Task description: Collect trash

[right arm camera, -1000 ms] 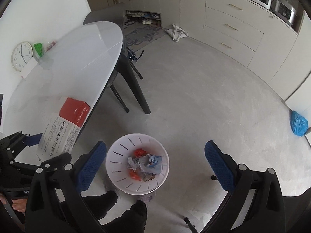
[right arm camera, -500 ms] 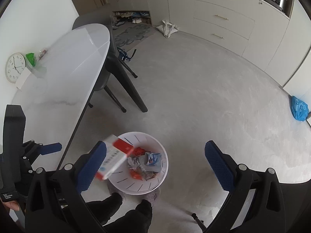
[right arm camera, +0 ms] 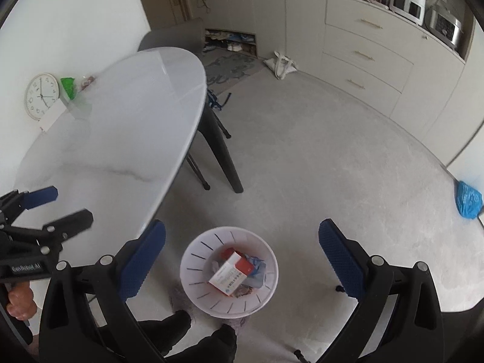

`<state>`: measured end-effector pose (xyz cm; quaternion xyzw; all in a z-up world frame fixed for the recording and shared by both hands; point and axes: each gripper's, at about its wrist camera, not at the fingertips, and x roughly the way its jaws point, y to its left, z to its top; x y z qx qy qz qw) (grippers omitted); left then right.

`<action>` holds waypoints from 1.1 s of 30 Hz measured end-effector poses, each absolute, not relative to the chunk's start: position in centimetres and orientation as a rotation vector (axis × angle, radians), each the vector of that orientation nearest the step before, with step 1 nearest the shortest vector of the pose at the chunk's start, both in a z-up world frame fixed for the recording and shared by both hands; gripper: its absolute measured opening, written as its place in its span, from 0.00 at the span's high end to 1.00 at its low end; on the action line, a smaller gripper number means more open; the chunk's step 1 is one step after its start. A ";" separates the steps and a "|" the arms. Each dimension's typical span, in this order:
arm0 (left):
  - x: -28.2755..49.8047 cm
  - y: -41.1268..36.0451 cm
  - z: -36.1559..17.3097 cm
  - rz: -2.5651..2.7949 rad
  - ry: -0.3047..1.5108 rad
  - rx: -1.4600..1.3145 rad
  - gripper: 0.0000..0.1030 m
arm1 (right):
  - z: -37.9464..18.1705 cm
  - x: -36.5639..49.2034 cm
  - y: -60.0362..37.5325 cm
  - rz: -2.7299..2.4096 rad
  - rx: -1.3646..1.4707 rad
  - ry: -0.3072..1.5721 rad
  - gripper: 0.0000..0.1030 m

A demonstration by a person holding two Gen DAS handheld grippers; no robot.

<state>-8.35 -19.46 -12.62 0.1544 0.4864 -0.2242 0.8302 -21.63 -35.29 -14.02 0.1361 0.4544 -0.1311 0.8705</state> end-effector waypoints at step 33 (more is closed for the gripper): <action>-5.0 -1.9 7.1 -0.014 0.607 0.077 0.08 | 7.1 -13.0 -19.7 -0.004 0.014 0.482 0.02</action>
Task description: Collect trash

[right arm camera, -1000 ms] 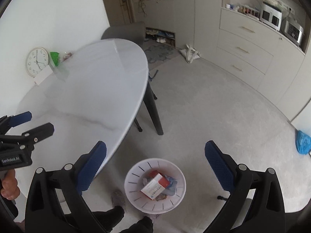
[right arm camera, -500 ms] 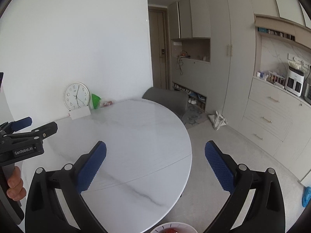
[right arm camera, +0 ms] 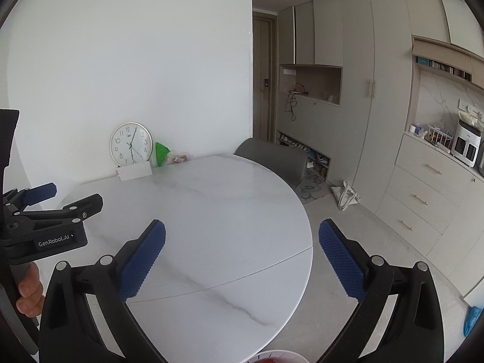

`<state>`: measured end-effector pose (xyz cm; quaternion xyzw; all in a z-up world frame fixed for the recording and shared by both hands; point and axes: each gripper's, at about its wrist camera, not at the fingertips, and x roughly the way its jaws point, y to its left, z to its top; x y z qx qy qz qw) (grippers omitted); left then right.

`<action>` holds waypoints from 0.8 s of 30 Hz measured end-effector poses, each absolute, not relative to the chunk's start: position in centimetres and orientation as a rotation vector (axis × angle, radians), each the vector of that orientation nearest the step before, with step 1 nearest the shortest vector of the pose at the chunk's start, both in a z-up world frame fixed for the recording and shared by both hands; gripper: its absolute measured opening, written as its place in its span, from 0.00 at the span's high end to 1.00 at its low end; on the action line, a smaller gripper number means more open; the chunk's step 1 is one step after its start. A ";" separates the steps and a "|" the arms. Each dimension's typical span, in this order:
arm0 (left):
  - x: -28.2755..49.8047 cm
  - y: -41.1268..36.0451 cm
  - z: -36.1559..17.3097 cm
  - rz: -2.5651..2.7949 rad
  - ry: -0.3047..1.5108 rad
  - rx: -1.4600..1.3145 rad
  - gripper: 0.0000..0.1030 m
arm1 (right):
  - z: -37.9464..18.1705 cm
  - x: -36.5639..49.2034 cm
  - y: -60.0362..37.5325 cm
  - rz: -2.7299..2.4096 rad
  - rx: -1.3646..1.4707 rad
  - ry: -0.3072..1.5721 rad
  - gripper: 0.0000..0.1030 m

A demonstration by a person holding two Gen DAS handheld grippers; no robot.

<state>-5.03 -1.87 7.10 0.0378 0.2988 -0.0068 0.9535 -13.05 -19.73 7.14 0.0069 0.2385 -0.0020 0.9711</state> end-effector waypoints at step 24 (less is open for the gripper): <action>-4.1 -2.0 6.6 -0.042 0.645 0.067 0.08 | 6.6 -12.0 -19.4 -0.023 0.012 0.502 0.02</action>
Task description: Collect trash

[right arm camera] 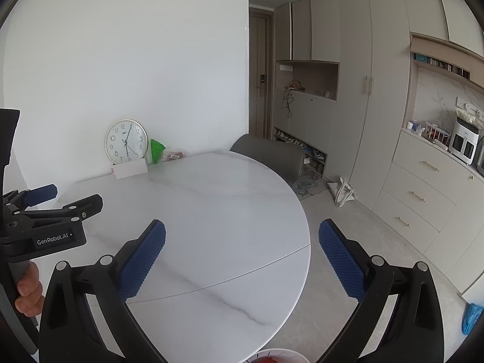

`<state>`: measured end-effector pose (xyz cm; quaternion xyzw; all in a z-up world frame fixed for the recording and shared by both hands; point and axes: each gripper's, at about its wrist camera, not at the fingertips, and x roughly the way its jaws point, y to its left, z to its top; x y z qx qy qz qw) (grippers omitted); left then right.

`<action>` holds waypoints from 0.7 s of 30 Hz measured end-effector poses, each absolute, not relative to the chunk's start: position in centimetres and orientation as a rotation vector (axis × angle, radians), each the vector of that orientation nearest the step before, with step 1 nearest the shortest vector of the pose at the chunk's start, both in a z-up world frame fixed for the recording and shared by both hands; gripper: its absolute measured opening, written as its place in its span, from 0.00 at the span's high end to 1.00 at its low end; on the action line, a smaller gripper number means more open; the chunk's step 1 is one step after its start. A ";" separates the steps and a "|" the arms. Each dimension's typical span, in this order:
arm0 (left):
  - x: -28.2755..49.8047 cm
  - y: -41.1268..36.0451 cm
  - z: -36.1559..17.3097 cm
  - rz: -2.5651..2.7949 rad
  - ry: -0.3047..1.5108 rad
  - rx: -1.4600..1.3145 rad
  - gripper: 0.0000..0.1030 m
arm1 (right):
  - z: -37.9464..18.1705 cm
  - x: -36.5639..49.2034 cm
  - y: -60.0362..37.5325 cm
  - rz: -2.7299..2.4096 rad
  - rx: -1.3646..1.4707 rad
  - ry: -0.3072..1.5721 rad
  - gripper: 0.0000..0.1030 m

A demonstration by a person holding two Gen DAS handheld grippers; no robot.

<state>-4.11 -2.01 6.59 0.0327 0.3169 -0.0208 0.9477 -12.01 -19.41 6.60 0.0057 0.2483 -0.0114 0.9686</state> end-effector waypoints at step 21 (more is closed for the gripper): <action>-3.3 -1.8 5.6 -0.036 0.669 0.070 0.08 | 6.0 -11.6 -19.2 -0.035 0.010 0.523 0.02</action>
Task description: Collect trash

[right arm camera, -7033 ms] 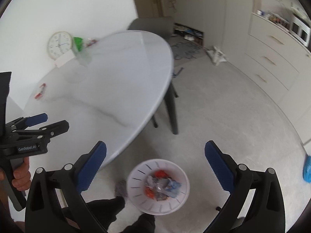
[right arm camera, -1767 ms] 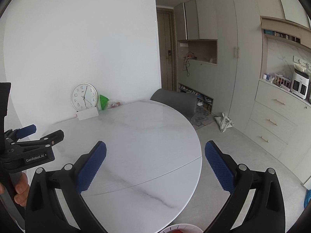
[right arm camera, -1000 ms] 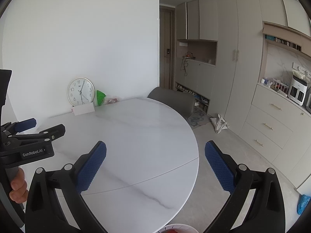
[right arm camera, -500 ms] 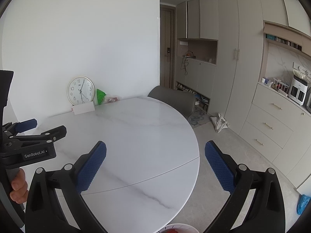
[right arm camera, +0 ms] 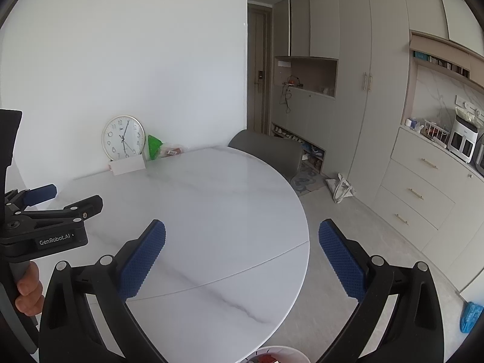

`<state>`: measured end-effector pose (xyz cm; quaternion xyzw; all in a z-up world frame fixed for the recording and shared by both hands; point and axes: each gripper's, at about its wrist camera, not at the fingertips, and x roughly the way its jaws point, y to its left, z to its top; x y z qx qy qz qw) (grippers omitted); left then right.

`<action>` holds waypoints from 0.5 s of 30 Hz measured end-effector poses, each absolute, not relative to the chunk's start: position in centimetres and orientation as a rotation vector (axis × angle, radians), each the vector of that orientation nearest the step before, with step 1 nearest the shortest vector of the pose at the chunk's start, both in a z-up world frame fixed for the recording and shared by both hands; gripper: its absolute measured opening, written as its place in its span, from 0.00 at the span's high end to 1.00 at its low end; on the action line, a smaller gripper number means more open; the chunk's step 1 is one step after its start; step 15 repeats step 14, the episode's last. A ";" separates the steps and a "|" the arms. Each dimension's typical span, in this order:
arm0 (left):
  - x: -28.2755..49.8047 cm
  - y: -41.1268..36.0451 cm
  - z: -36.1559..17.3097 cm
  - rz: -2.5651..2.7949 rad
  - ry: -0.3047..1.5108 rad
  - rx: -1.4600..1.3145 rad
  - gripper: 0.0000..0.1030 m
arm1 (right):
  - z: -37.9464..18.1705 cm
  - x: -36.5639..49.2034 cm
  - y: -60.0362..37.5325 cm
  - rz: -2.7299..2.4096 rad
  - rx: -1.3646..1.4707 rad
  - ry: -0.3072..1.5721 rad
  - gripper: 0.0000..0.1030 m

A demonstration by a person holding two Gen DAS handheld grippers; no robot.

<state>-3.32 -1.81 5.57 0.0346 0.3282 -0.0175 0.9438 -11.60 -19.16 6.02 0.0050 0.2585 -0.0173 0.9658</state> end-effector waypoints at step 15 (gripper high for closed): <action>-2.8 -1.2 4.8 -0.026 0.692 0.043 0.08 | 5.8 -11.4 -19.1 -0.031 0.009 0.541 0.02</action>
